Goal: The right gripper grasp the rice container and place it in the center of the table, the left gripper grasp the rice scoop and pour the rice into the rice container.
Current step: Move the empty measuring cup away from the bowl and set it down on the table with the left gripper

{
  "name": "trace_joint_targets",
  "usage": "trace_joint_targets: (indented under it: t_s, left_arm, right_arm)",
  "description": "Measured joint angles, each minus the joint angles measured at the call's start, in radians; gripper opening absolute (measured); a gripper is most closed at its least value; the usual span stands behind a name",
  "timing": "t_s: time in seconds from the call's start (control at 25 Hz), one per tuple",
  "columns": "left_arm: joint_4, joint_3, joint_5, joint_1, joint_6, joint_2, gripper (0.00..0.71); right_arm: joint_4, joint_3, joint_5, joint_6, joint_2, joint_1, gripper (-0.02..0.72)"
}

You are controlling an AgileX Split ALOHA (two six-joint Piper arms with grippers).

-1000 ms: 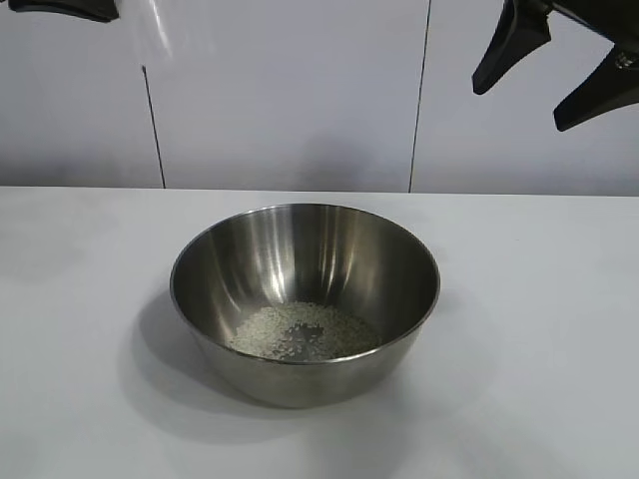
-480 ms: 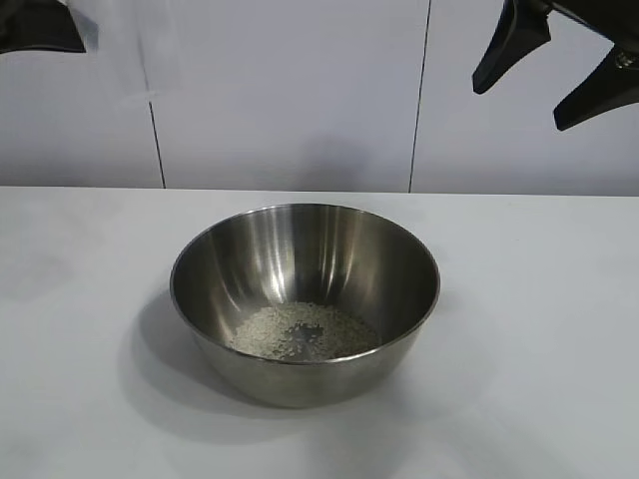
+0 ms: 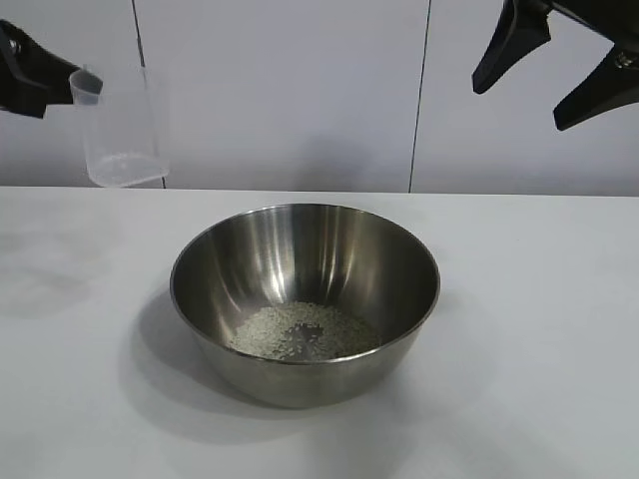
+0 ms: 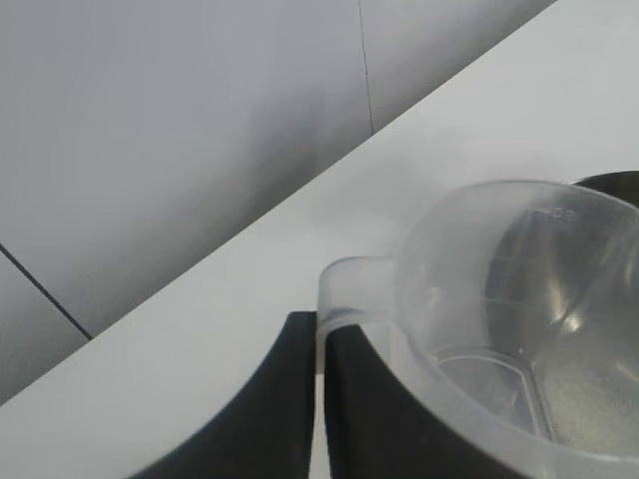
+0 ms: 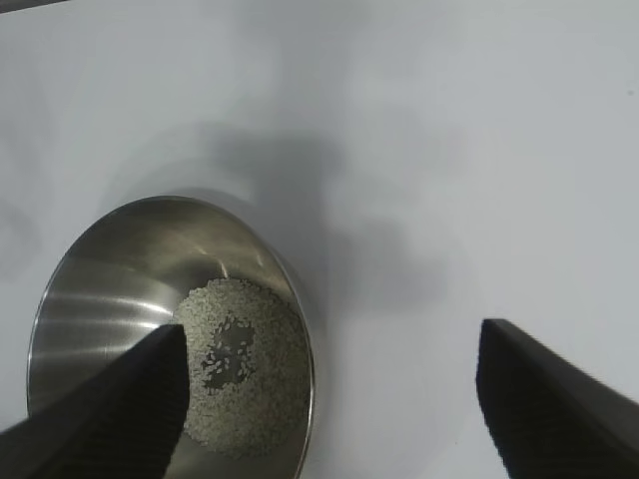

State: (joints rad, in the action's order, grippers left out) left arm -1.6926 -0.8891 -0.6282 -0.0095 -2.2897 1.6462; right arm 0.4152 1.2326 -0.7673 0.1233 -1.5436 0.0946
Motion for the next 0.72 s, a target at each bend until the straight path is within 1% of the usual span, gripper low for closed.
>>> trace_joint_targets:
  t_s: [0.48,0.72]
  left_arm:
    - [-0.003,0.000,0.003,0.000,-0.062,0.204,0.010]
    - [-0.006,0.000,0.088,0.000,-0.122,0.216,0.010]
  right_arm:
    - [0.000,0.000,0.001,0.000,0.000,0.000,0.545]
    - [0.000,0.000,0.001,0.000,0.000,0.000,0.545]
